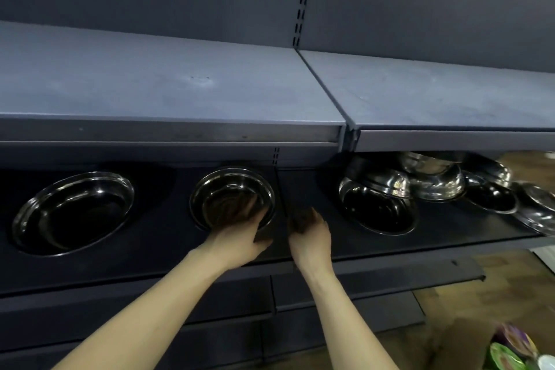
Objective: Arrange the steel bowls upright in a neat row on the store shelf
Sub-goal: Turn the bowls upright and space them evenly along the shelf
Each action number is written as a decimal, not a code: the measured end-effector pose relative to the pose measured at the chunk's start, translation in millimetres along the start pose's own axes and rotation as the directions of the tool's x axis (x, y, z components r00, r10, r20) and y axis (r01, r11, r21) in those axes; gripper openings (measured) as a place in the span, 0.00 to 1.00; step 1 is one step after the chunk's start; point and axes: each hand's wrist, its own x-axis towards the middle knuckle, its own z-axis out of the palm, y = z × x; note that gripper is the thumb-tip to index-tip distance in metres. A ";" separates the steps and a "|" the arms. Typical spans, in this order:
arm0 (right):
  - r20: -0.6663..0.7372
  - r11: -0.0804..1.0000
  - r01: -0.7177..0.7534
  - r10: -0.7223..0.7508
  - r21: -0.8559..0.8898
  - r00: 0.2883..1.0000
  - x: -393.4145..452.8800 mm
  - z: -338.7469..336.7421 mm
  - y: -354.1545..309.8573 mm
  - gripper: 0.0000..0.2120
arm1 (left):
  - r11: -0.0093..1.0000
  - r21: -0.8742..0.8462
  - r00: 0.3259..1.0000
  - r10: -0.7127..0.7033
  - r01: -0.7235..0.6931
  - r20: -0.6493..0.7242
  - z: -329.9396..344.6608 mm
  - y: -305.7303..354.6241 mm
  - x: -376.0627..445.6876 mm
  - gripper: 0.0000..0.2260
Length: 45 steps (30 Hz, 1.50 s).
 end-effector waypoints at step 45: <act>0.122 0.529 -0.329 0.388 0.782 0.913 212.3 -263.4 166.9 0.47 | 0.970 0.238 0.986 -0.004 0.044 -0.166 71.3 274.0 200.5 0.29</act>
